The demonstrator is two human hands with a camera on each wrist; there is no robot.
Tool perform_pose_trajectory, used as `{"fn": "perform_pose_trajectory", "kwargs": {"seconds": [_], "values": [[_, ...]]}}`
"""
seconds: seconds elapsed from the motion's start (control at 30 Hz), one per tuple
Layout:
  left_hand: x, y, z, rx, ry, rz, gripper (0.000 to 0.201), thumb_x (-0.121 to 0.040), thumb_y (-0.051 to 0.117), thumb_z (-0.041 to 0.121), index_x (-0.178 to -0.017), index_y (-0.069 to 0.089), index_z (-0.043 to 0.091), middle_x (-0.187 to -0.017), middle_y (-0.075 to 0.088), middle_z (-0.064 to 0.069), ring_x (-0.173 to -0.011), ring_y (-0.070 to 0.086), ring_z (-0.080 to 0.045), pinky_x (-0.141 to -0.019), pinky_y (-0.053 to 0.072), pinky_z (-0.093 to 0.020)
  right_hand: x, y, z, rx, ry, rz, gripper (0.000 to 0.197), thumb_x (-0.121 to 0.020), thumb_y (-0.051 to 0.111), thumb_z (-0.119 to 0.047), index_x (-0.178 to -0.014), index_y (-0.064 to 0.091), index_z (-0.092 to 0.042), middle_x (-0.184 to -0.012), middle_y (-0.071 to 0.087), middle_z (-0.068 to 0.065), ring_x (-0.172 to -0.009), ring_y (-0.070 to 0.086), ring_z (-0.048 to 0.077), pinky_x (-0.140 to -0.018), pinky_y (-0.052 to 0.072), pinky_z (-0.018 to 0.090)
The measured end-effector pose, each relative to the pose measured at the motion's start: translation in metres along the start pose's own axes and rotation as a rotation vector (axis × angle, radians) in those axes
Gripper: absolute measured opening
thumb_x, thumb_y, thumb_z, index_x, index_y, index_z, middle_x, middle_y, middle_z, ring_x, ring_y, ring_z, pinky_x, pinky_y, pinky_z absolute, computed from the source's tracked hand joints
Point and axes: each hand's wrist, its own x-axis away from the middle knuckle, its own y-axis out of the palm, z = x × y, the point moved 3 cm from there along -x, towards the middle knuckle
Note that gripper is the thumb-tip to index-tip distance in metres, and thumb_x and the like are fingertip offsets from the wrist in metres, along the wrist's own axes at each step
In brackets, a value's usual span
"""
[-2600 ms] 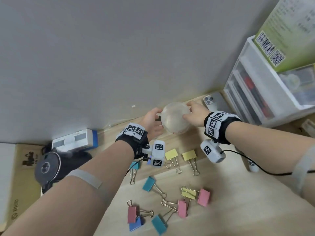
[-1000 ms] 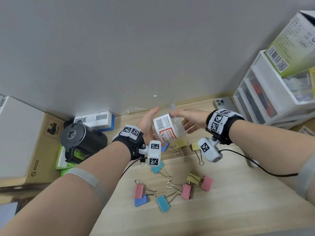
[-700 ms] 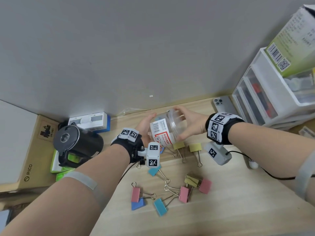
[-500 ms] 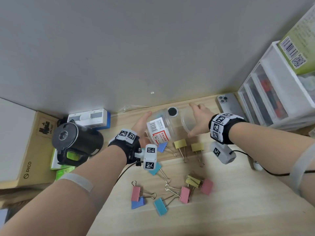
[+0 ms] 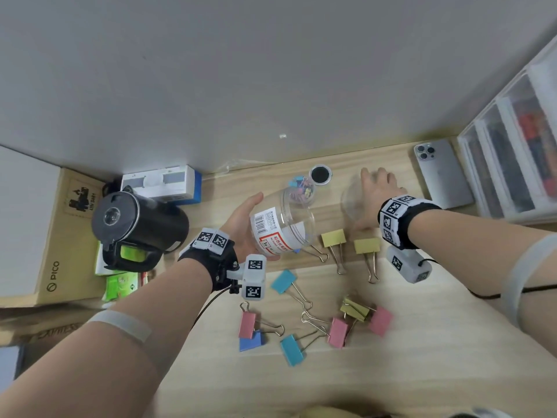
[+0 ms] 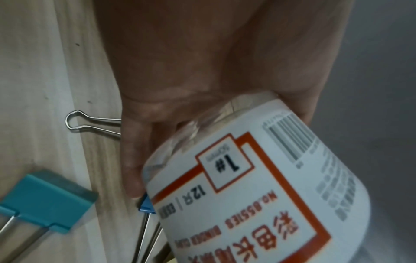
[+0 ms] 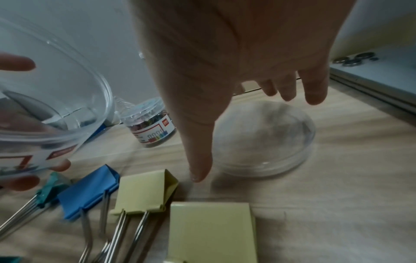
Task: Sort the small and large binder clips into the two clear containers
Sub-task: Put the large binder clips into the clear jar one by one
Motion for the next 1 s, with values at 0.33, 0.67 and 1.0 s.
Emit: {"fn": "perform_pose_trajectory", "kwargs": {"seconds": [0.33, 0.67, 1.0], "values": [[0.023, 0.012, 0.006, -0.071, 0.045, -0.091, 0.076, -0.089, 0.047, 0.073, -0.124, 0.066, 0.008, -0.108, 0.075, -0.022, -0.103, 0.068, -0.043, -0.102, 0.046, -0.059, 0.042, -0.028, 0.003, -0.086, -0.089, 0.043, 0.041, -0.089, 0.050, -0.045, -0.107, 0.053, -0.009, -0.091, 0.060, 0.007, -0.079, 0.059, 0.028, -0.062, 0.045, 0.032], [0.039, -0.017, -0.033, -0.090, 0.029, -0.040, 0.073, -0.089, 0.048, 0.071, -0.120, 0.066, 0.007, -0.099, 0.076, -0.020, -0.094, 0.070, -0.039, -0.084, 0.055, -0.052, 0.067, 0.028, -0.009, 0.005, -0.007, -0.178, 0.031, -0.083, 0.059, -0.040, -0.099, 0.054, -0.014, -0.079, 0.060, 0.002, -0.066, 0.058, 0.019, -0.053, 0.041, 0.027], [0.042, -0.039, -0.063, -0.070, 0.037, -0.014, 0.075, -0.092, 0.045, 0.070, -0.120, 0.066, 0.004, -0.096, 0.076, -0.022, -0.093, 0.069, -0.042, -0.091, 0.052, -0.058, 0.077, 0.045, -0.018, -0.336, 0.074, -0.005, 0.050, -0.081, 0.061, -0.038, -0.118, 0.042, -0.010, -0.113, 0.037, 0.015, -0.081, 0.054, 0.036, -0.067, 0.048, 0.038]]}}
